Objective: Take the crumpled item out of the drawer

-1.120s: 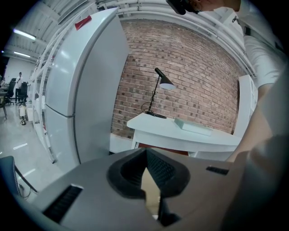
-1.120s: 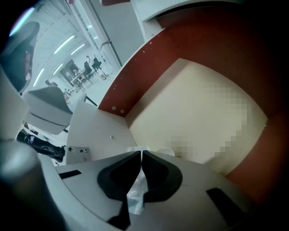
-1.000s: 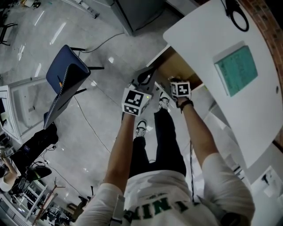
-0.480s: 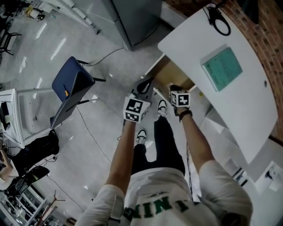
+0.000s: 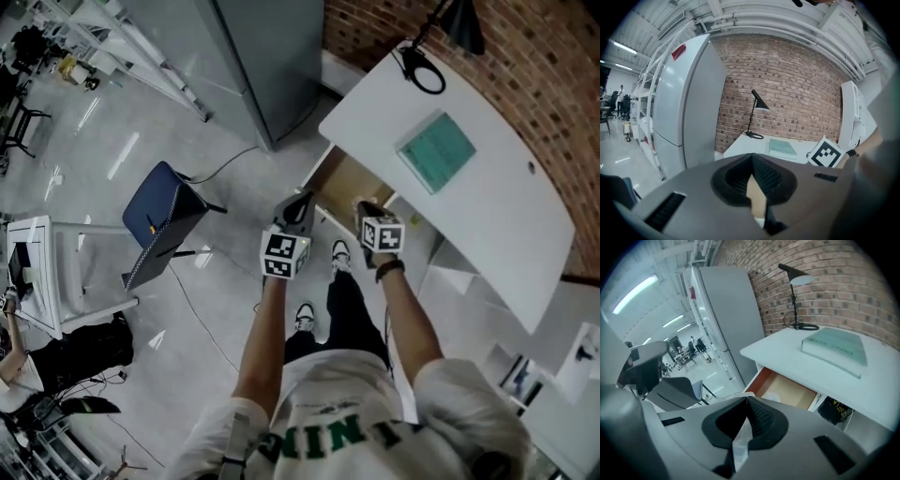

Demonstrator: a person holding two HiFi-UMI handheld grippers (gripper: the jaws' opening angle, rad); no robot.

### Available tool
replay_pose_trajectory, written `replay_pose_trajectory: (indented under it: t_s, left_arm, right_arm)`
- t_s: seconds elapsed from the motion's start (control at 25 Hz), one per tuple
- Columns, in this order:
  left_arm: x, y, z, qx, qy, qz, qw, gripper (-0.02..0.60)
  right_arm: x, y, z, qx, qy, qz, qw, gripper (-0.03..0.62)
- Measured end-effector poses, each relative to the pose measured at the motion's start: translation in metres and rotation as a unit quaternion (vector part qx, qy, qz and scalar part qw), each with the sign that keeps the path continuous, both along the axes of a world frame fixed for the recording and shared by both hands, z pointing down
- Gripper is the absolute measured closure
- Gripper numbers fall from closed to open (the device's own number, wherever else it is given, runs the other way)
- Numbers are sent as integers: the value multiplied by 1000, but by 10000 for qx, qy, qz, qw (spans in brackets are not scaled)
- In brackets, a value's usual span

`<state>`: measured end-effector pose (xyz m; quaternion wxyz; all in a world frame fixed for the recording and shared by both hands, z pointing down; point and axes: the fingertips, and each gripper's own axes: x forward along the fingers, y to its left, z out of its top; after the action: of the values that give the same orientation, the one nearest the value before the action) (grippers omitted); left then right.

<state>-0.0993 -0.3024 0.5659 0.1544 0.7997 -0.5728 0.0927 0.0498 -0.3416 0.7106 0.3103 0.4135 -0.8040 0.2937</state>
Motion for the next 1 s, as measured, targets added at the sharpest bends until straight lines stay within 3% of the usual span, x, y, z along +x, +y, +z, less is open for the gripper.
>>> replay_pose_trajectory:
  t_s: [0.2,0.44,0.72,1.0]
  left_arm:
    - [12,22,-32,119,-127,92,9998,583]
    - [14,45,-80,222,118,89,9996,583]
    - [19,69,-147,625,-110,29,9980,583]
    - [21,85,-184,916,-312,56,9953,583]
  right_arm:
    - [10,16,-61,522,-296,122,9981,589]
    - [17,46,-148,1391,-549,240,9885,588]
    - [40,74,-235,2288,-734,593,9689,589]
    - [45,98,-304,3100,-644,658,9463,588]
